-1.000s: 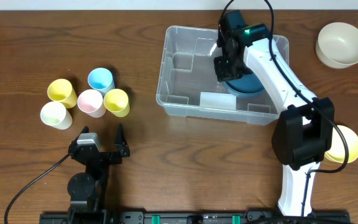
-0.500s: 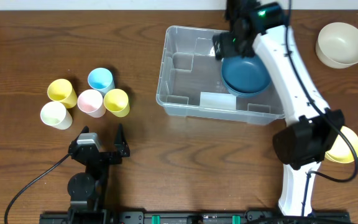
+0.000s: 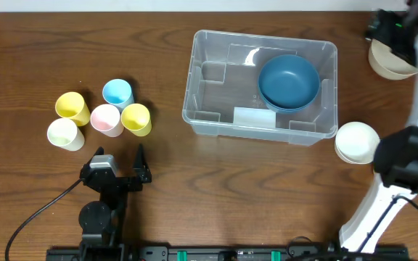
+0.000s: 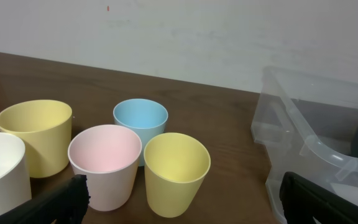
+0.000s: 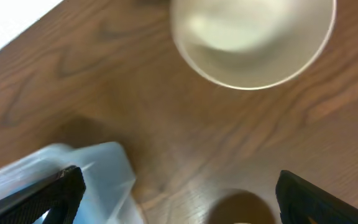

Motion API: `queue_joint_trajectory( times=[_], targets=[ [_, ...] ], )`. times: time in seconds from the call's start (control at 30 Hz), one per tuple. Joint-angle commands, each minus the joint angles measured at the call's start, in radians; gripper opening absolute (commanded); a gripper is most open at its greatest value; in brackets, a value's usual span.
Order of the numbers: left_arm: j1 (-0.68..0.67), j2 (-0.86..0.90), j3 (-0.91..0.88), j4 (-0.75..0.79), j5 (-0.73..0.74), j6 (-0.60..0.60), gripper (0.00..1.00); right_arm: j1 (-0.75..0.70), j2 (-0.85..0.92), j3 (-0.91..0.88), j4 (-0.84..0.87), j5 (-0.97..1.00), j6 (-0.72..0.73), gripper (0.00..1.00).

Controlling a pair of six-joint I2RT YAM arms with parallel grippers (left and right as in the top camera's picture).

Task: Pack container
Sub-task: 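Move the right gripper to the cream bowl and grasp its rim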

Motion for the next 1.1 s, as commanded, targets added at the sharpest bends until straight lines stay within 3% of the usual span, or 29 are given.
queue_joint_trajectory(
  times=[0.0,0.33,1.07],
  targets=[
    [0.006,-0.005,-0.016,-0.039,-0.016,0.017,0.98,-0.045,0.016,-0.045,0.048,-0.115,0.048,0.99],
    [0.006,-0.005,-0.016,-0.039,-0.016,0.017,0.98,-0.115,0.017,-0.208,0.156,0.109,0.167,0.99],
    [0.006,-0.005,-0.016,-0.039,-0.016,0.018,0.98,-0.17,0.089,-0.294,0.323,0.116,0.288,0.99]
  ],
)
